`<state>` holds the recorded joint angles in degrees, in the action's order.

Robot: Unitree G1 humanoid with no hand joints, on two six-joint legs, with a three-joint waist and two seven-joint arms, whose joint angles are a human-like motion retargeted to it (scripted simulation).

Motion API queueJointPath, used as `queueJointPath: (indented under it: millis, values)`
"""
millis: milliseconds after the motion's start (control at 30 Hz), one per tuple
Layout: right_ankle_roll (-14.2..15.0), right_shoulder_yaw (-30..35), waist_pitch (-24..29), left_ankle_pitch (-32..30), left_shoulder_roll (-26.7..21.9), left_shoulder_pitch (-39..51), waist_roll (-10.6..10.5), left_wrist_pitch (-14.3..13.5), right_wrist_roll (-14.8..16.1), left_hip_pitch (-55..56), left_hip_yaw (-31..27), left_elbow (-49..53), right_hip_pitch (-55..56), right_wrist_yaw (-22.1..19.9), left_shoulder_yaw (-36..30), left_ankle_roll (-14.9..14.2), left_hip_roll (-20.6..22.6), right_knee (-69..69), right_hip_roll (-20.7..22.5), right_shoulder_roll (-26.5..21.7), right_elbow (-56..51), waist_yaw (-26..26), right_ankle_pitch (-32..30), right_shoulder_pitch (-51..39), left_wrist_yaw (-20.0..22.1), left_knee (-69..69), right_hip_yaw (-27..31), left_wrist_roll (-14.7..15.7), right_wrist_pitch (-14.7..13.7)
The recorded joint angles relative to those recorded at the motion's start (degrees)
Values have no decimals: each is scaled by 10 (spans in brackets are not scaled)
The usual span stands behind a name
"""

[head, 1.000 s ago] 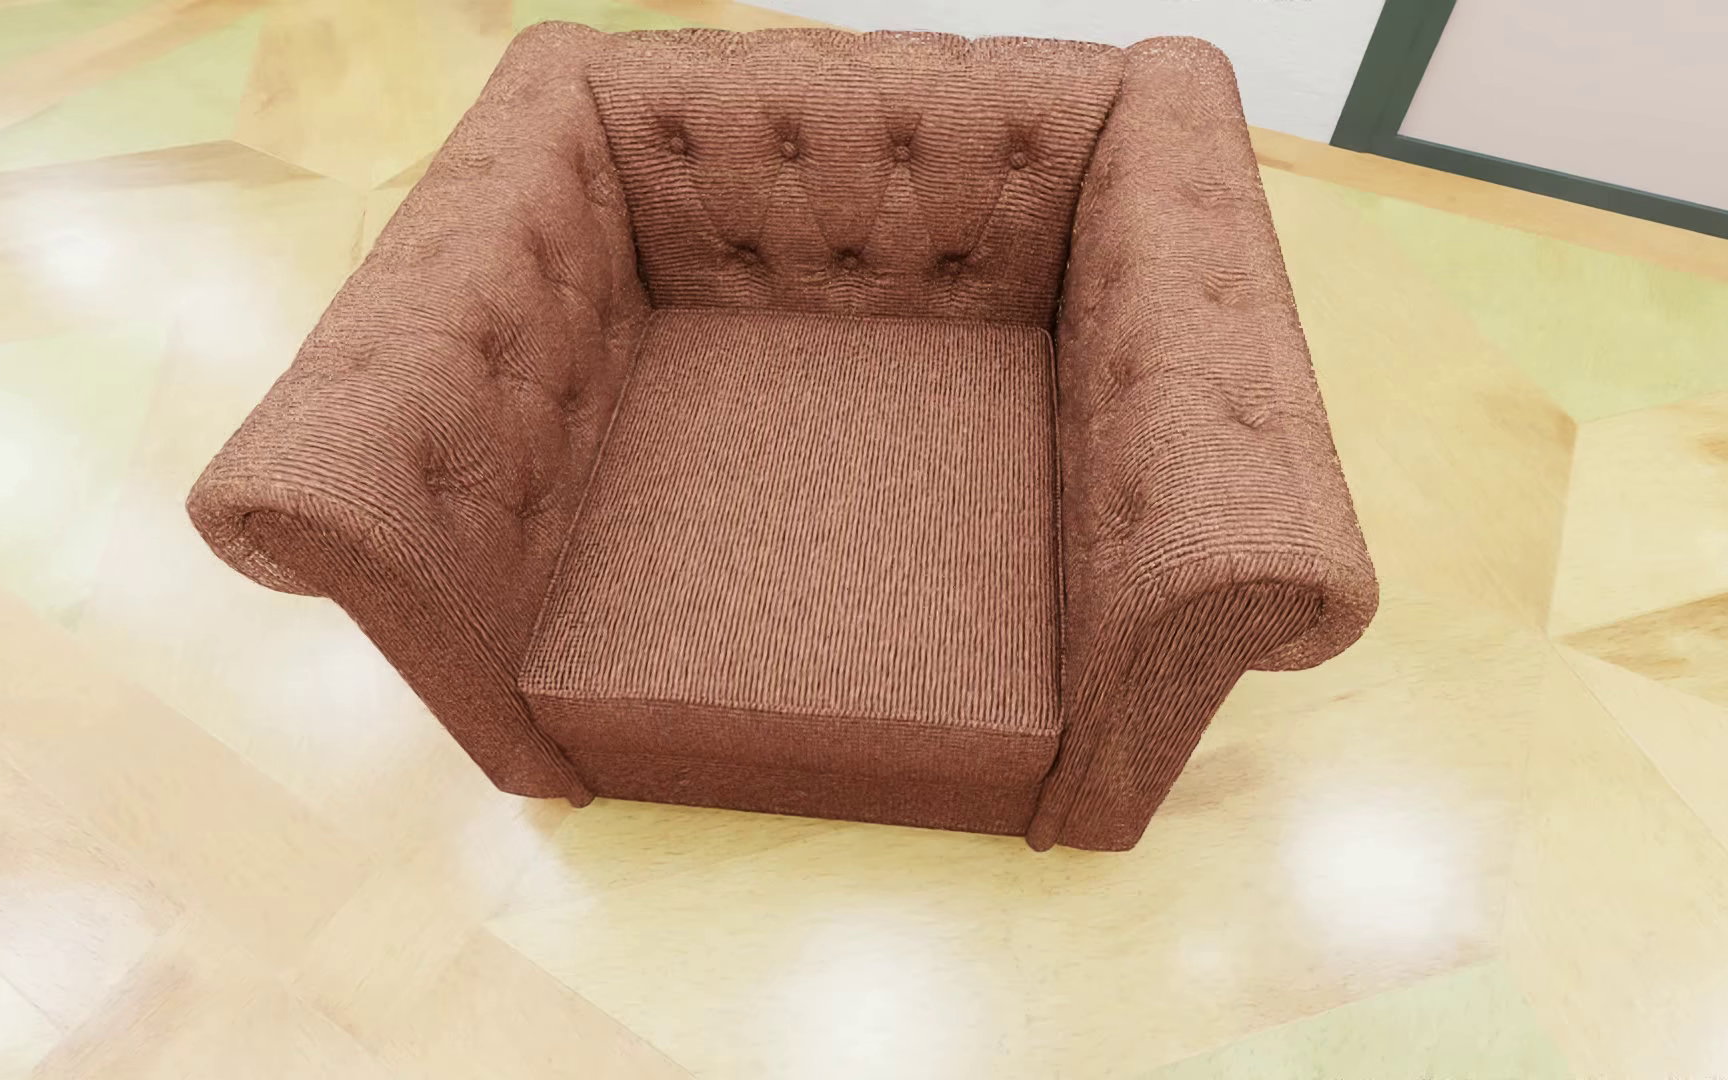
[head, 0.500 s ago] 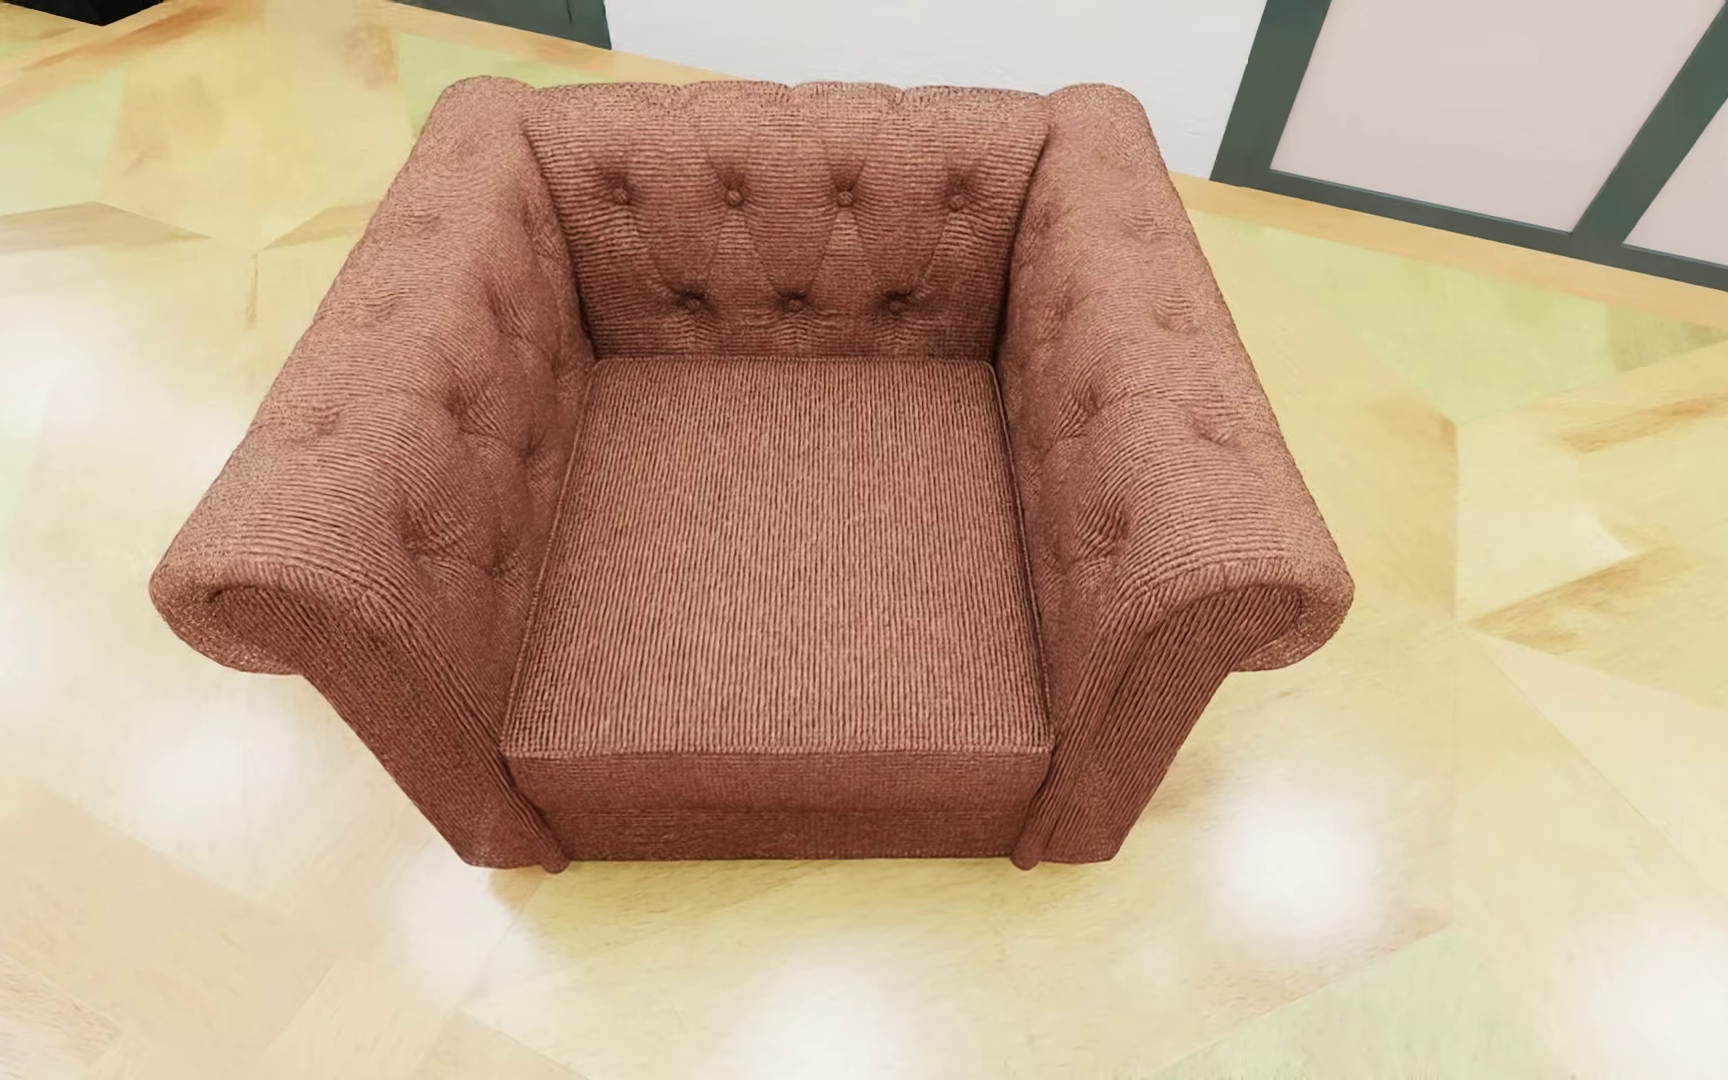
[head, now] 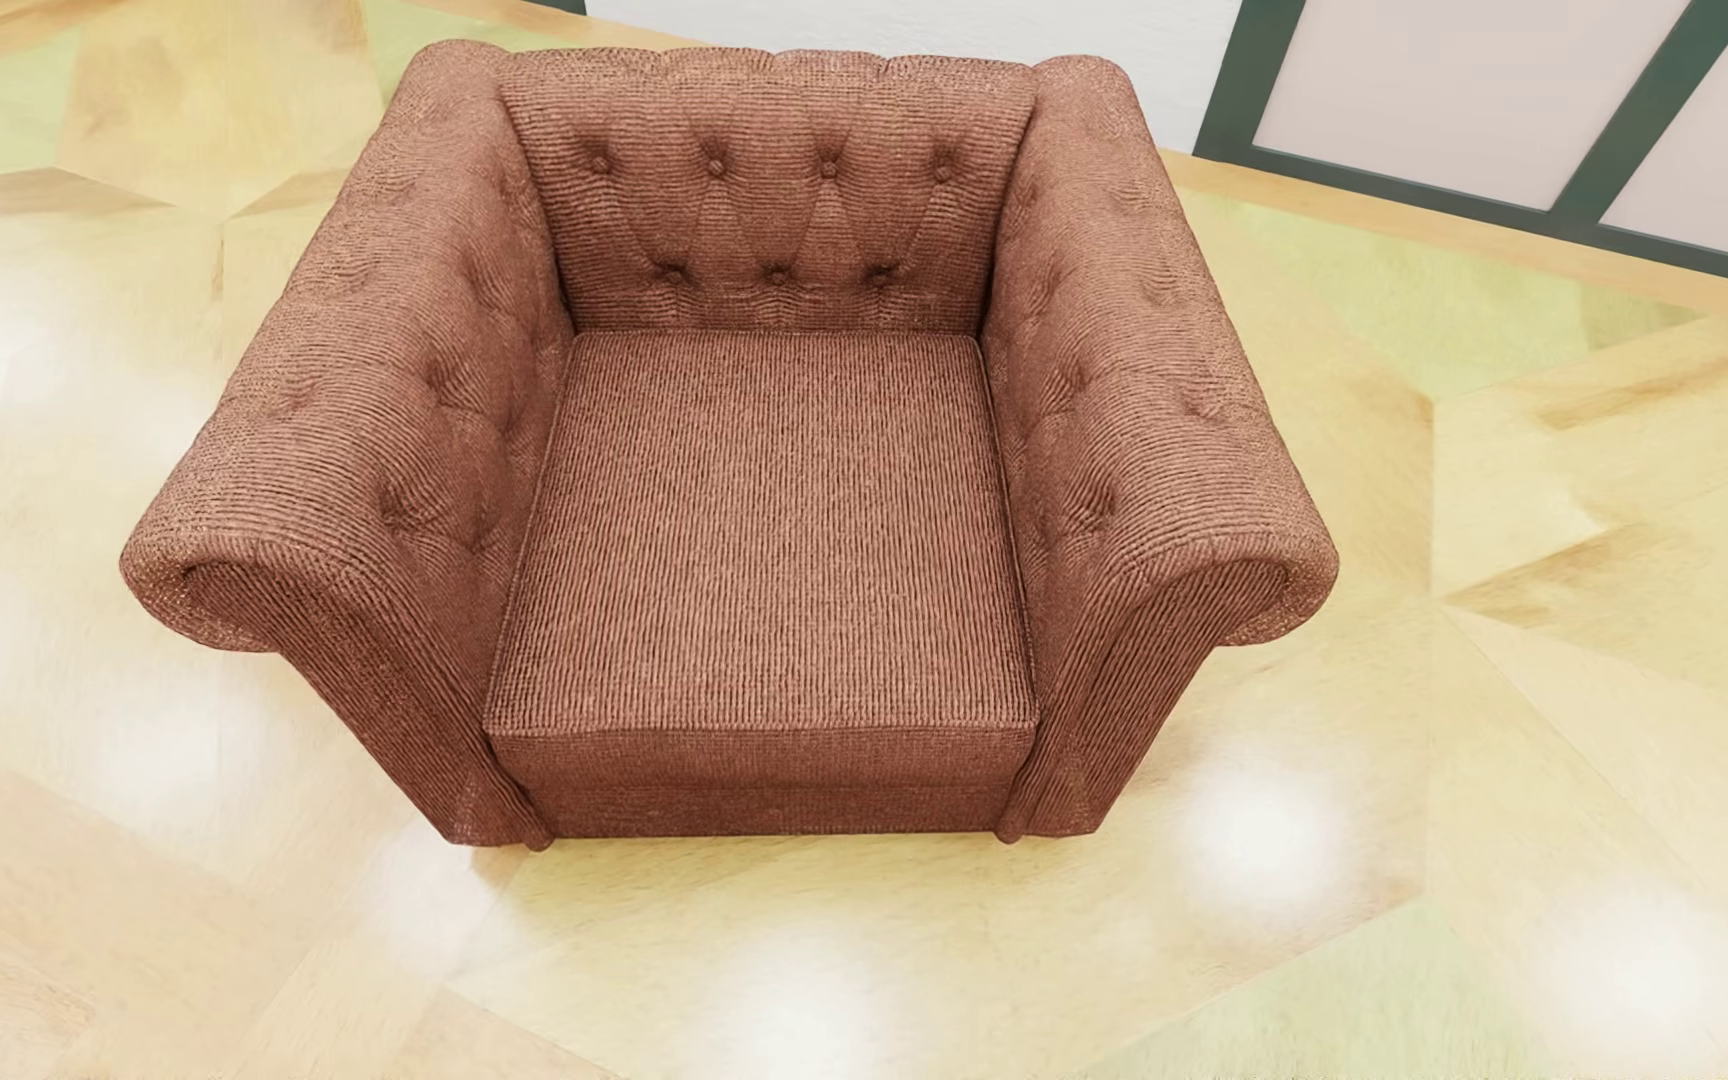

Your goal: Approach the armchair

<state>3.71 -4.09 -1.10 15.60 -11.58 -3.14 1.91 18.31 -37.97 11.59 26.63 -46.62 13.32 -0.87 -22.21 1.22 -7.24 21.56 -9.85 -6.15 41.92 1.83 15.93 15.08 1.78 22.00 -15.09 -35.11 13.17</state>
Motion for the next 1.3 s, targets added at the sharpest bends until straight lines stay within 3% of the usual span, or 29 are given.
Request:
queueJointPath:
  millis: [300, 600, 733, 933, 1300]
  values:
    - [-9, 7, 6, 22, -7, 15, 3, 5, 2, 32, -10, -14, 28, -8, -20, 13, 2, 34, -13, 5, -16, 3, 19, -4, -7, 43, 1, 3, -6]
    - [13, 0, 13, 32, 5, 14, 9, 11, 11, 39, -29, -19, 74, -13, -35, 12, 17, 149, -44, 5, -25, 6, 14, -3, -7, 66, 21, 9, -4]
    - [1, 6, 9, 23, 3, 2, 9, 10, 7, 25, -28, -15, 29, -10, -33, 4, 13, 77, -32, 9, -16, 4, 33, -5, -2, 46, -7, 16, -3]
    - [-10, 6, 7, 9, -1, -10, 0, 15, 8, 2, -12, -19, -1, -16, -38, -12, -13, 19, 7, 14, -22, 4, 19, -13, -11, 21, -2, 19, -9]
    - [-22, -4, 8, 5, -3, 18, -8, 11, 9, -7, 4, -6, 15, -12, -51, -35, -45, 45, 36, 19, -17, 10, 32, -4, -8, 18, 13, 16, -2]
